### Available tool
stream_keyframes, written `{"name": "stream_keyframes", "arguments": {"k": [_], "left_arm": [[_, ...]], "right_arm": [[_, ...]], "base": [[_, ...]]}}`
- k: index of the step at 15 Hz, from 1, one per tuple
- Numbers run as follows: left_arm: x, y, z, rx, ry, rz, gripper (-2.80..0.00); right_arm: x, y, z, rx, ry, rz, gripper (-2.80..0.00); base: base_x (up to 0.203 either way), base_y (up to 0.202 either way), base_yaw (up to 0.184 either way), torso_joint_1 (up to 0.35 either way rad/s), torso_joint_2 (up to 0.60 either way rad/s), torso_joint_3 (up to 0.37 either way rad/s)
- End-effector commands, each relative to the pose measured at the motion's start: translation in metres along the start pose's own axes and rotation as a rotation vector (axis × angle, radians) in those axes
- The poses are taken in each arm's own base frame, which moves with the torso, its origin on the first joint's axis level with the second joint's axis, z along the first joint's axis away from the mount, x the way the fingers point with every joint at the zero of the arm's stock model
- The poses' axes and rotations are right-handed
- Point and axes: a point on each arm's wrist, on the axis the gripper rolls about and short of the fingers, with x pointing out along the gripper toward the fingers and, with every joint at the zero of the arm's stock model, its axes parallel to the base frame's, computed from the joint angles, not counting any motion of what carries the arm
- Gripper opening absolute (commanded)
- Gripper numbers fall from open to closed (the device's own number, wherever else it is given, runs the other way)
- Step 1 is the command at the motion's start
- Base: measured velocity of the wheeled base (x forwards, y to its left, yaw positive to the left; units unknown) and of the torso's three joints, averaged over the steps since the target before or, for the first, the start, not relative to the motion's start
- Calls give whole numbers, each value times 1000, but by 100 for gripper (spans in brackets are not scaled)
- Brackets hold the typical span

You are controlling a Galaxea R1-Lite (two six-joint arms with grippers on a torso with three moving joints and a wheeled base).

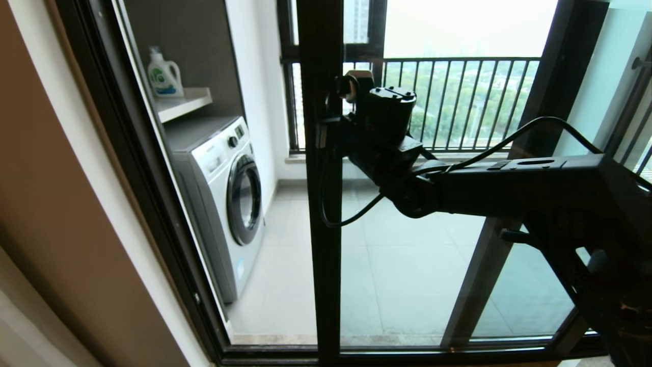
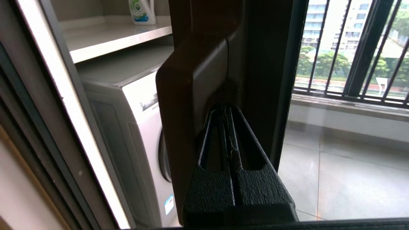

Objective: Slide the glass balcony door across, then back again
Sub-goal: Close the slid door

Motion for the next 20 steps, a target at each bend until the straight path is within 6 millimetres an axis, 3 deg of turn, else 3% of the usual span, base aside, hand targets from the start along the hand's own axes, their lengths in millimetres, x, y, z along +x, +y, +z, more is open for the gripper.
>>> {"name": "stream_keyframes", "arguments": {"k": [1,7,10,14,18,20], "left_arm": [[0,0,0,0,2,0,-280],[0,0,0,0,2,0,-280],[0,0,0,0,1,0,-280],[0,0,0,0,2,0,-280],[0,0,0,0,2,0,-280],[0,0,0,0,3,0,-280]], "right_arm": [[2,3,-8,-2,18,1,-280],[-11,-21,27,-4,-26,-66,-280],[-37,-41,52,-13,-14,-100,-280],[-109,-67,95,-22,10,-146,-280],[-217,-90,146,-32,-60,-218,-280],[-275,-98,162,-41,-98,-272,-280]], "base": [[0,0,0,0,0,0],[0,0,0,0,0,0],[0,0,0,0,0,0],[0,0,0,0,0,0],[0,0,0,0,0,0],[0,0,0,0,0,0]]}}
